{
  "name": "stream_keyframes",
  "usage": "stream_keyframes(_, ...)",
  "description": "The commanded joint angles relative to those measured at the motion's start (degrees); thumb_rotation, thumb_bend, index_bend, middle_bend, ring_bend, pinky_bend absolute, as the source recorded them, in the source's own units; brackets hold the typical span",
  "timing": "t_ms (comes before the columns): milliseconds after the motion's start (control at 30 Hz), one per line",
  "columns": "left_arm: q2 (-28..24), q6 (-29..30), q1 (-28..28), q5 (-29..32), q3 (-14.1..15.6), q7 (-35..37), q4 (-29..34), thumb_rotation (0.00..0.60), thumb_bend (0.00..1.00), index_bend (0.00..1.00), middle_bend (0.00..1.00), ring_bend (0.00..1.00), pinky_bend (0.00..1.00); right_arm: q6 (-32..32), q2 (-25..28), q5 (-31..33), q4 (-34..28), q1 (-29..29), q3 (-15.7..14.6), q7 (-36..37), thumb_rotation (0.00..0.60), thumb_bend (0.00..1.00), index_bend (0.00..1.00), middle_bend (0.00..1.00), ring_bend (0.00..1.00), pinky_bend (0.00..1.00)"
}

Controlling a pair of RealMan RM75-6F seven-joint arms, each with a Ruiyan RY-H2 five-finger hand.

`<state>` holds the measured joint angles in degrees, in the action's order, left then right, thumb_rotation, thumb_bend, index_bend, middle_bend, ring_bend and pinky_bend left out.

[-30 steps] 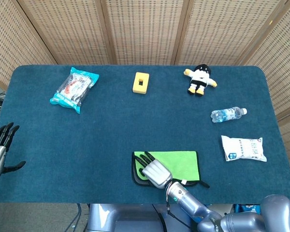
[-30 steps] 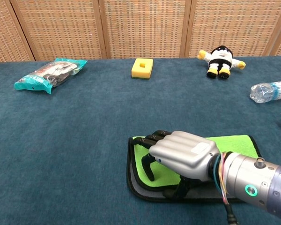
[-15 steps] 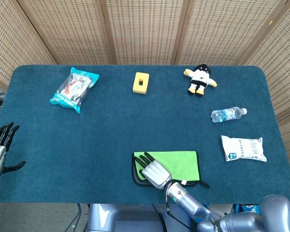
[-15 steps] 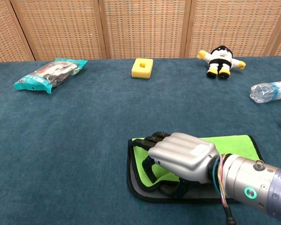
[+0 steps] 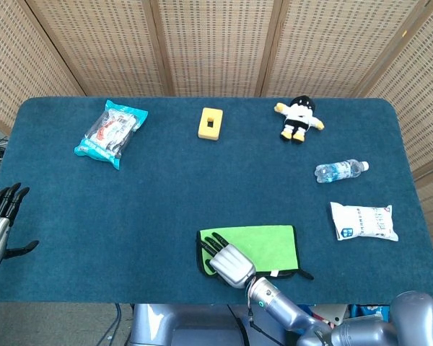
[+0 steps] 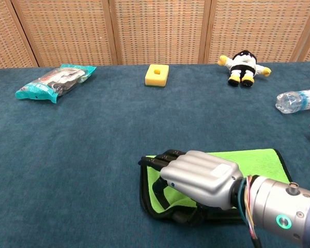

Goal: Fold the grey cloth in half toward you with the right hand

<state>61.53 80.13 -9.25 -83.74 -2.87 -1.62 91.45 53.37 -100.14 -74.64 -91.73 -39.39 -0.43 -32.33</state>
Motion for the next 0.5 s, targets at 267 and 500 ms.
stream_keyframes(267, -0.07, -0.14, -0.04, 0.24, -0.08, 0.11, -0.03, 0.600, 0.13, 0.00, 0.00, 0.00, 0.00, 0.18, -0.91, 0.35, 0.30, 0.11, -0.14, -1.55, 0.600, 0.53, 0.52, 0.00, 0.00, 0.00)
stream_keyframes(500, -0.08, -0.12, -0.06, 0.29, -0.12, 0.10, -0.02, 0.600, 0.13, 0.00, 0.00, 0.00, 0.00, -0.47, -0.31, 0.34, -0.62, -0.01, -0.14, -0.59, 0.600, 0.12, 0.00, 0.00, 0.00, 0.00)
